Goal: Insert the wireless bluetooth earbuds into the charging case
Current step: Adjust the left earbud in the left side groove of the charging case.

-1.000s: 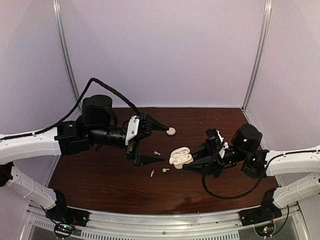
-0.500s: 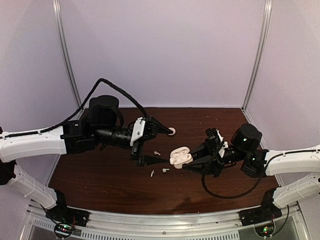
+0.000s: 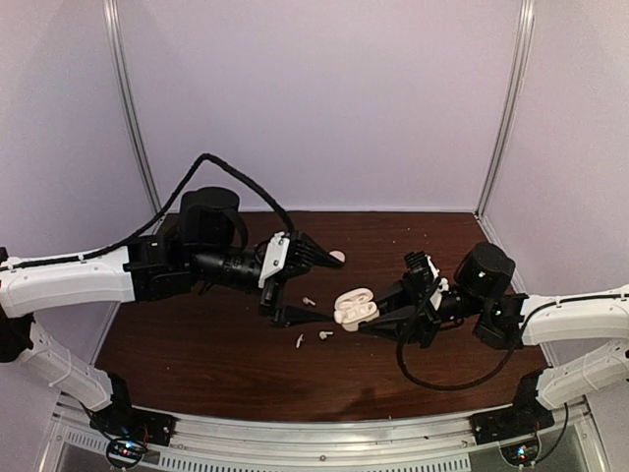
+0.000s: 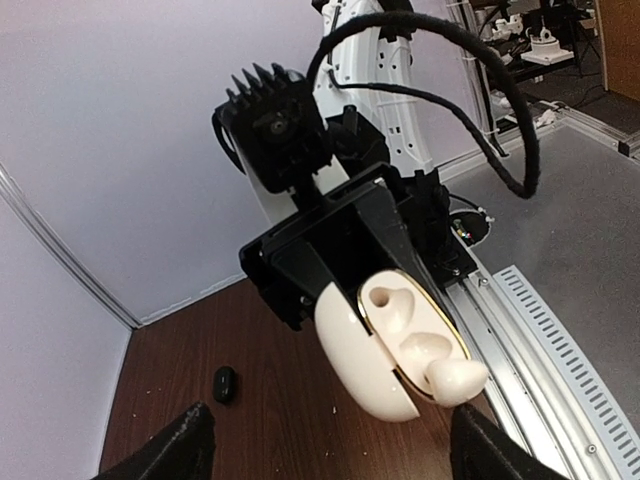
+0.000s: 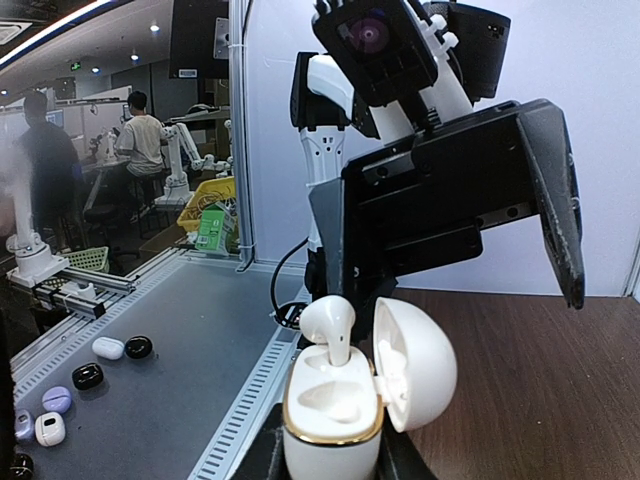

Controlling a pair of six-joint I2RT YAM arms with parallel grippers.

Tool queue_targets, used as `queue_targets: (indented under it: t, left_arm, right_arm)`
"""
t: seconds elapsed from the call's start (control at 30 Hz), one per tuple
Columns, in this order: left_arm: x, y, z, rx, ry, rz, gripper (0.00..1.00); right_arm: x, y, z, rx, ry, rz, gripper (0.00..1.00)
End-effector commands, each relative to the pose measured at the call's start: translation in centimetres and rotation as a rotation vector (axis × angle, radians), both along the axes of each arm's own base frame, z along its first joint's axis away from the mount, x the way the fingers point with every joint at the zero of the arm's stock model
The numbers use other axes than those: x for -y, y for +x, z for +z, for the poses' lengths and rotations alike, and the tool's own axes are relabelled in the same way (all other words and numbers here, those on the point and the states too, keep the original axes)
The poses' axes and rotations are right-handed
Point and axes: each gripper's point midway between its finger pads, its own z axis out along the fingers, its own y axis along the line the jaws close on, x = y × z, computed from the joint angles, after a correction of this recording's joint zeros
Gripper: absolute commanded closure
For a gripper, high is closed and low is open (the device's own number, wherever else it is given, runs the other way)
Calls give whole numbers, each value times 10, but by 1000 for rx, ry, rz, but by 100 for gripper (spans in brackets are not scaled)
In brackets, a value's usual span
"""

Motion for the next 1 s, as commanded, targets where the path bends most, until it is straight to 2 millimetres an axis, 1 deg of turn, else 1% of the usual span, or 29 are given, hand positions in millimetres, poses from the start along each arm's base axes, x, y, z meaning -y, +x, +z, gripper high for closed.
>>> queue_targets:
  t: [0.0, 0.17, 0.5, 0.67, 0.97]
  left_arm:
    - [5, 0, 25, 22, -73, -16, 18]
    - [6, -1, 29, 15, -81, -22, 19]
    - [9, -3, 27, 3, -77, -45, 21]
    - [11, -2, 28, -12, -74, -40, 21]
    - [16, 2, 23, -42, -54, -30, 21]
  right_arm:
    - [-3, 4, 8, 7, 20, -13, 100]
    - [-4, 4, 7, 5, 16, -17, 100]
    - [-5, 7, 5, 0, 8, -32, 100]
    - [-5, 8, 4, 1, 6, -34, 100]
    - [-5, 8, 5, 8, 6, -44, 100]
